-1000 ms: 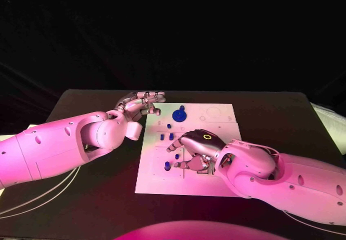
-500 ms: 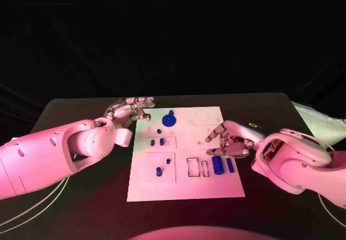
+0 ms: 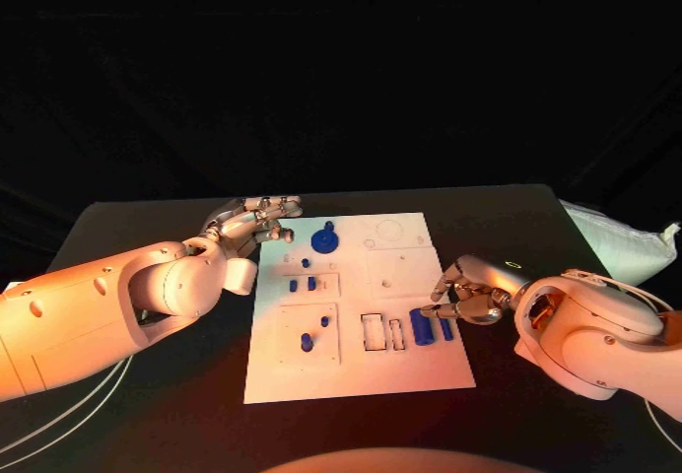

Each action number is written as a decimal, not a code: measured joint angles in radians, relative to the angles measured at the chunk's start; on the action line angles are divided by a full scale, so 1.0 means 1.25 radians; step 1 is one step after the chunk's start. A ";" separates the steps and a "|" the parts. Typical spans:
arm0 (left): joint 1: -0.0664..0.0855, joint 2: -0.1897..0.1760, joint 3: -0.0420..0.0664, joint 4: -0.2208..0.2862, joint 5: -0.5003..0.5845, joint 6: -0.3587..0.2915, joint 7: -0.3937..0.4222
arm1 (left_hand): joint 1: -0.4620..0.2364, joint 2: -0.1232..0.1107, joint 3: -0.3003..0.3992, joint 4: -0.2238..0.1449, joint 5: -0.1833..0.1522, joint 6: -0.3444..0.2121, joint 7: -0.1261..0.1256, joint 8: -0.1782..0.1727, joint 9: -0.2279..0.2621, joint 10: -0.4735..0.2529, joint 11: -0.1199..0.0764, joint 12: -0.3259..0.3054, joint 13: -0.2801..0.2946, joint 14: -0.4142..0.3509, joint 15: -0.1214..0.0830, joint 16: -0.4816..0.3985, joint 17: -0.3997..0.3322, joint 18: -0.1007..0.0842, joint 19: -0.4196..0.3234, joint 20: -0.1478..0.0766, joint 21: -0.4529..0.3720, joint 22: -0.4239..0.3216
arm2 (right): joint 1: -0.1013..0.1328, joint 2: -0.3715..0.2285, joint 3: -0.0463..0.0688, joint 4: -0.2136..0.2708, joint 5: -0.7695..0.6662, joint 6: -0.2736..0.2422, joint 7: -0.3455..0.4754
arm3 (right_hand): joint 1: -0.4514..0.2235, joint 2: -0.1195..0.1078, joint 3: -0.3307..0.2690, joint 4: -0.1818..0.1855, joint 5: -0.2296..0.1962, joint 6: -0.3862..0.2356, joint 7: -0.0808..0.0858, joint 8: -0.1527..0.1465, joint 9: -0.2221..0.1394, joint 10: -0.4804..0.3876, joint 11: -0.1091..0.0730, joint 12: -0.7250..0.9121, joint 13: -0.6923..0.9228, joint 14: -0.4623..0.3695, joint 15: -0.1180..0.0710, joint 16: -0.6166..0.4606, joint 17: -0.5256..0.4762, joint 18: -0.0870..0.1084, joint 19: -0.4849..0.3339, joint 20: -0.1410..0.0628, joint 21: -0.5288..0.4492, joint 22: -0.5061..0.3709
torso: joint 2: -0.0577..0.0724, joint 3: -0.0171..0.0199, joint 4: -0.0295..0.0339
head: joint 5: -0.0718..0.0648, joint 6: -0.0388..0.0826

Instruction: Assemble the parts on the task board

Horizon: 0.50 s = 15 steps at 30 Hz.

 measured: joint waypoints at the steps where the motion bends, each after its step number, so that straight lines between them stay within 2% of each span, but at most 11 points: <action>1: 0.000 0.000 0.000 0.000 0.000 0.000 0.000 | 0.000 0.000 0.000 0.000 0.000 0.000 0.000 0.000 0.000 0.000 0.000 0.000 0.000 0.000 0.000 0.000 0.000 0.000 0.000 0.000 0.000 0.000 | -0.003 0.005 0.000 -0.003 -0.005 0.005 -0.009 | -0.002 -0.002 -0.003 0.003 0.000 0.000 0.000 0.003 0.001 0.000 0.000 0.002 0.000 0.000 0.000 0.000 0.000 0.000 0.000 0.000 0.000 0.000 | 0.000 0.0000 0.0000 | 0.000 0.000; 7: -0.002 0.000 0.000 -0.001 0.000 0.000 0.000 | 0.000 0.000 0.000 0.000 0.000 0.000 0.000 0.000 0.000 0.000 0.000 0.000 0.000 0.000 0.000 0.000 0.000 0.000 0.000 0.000 0.000 0.000 | -0.018 0.035 -0.001 -0.022 -0.018 0.025 -0.038 | -0.008 0.003 -0.010 0.005 0.000 0.000 0.000 0.003 0.003 0.001 -0.001 0.004 0.000 0.000 0.000 0.000 0.002 0.000 0.000 0.000 0.000 0.002 | 0.000 0.0000 0.0004 | 0.003 -0.004; 15: -0.003 -0.001 0.000 -0.001 0.000 0.001 0.000 | 0.000 0.000 0.000 0.000 0.000 0.000 0.000 0.000 0.000 0.000 0.000 0.000 0.000 0.000 0.000 0.000 0.000 0.000 0.000 0.000 0.000 0.000 | -0.032 0.058 -0.001 -0.041 -0.031 0.048 -0.057 | -0.015 0.010 -0.023 0.005 0.000 0.003 -0.003 0.015 0.011 0.001 -0.001 0.004 0.006 0.000 0.000 0.000 0.002 0.000 0.000 0.000 0.000 0.003 | 0.000 0.0005 -0.0011 | 0.011 -0.009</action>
